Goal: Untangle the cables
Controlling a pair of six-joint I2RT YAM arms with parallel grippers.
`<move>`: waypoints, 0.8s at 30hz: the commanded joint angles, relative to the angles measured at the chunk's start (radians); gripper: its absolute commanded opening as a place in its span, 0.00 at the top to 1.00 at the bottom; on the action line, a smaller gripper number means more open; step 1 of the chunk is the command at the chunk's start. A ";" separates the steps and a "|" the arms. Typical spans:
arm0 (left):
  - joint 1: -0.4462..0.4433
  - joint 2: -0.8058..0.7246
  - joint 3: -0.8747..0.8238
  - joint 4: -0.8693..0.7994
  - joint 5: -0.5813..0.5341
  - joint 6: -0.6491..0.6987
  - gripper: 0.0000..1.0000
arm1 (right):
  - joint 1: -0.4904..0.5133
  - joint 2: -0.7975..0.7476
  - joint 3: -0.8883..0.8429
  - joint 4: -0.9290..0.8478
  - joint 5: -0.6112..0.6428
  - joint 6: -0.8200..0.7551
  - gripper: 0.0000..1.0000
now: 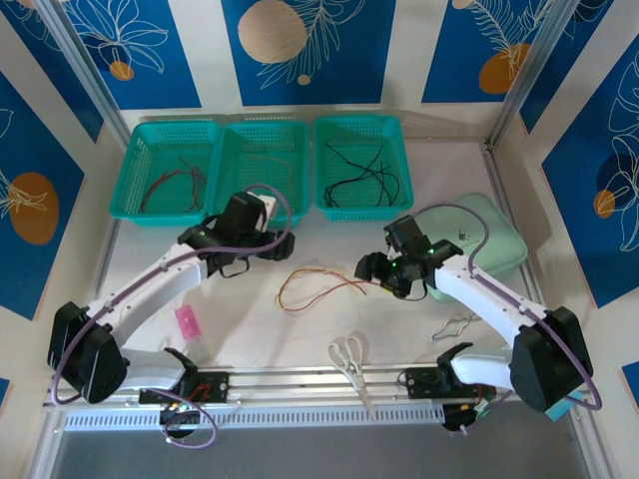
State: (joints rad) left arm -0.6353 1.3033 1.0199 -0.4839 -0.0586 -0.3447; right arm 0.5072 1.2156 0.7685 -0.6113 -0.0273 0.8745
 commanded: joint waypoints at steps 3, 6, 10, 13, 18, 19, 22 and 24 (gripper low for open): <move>-0.104 0.015 -0.051 0.084 -0.028 -0.052 0.18 | 0.006 0.017 -0.063 0.074 -0.014 0.024 0.35; -0.157 0.052 -0.039 0.080 -0.005 -0.018 0.19 | -0.020 0.031 -0.067 0.062 0.015 -0.007 0.44; -0.193 0.102 -0.032 0.079 0.017 -0.011 0.19 | -0.068 0.054 -0.105 0.145 -0.105 -0.017 0.52; -0.203 0.114 -0.029 0.086 0.038 -0.040 0.20 | -0.064 0.088 -0.100 0.173 -0.146 -0.026 0.52; -0.223 0.120 -0.045 0.133 0.045 -0.062 0.22 | -0.061 0.168 -0.078 0.201 -0.194 -0.029 0.53; -0.226 0.123 -0.043 0.129 0.040 -0.069 0.22 | -0.058 0.181 -0.071 0.205 -0.198 -0.030 0.53; -0.233 0.125 -0.042 0.123 0.039 -0.082 0.22 | -0.047 0.207 -0.074 0.228 -0.181 -0.025 0.55; -0.234 0.120 -0.043 0.126 0.041 -0.084 0.22 | -0.044 0.219 -0.082 0.257 -0.194 -0.020 0.57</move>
State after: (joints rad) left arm -0.8585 1.4178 0.9787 -0.3763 -0.0330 -0.4080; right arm 0.4526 1.4212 0.6777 -0.3958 -0.1783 0.8566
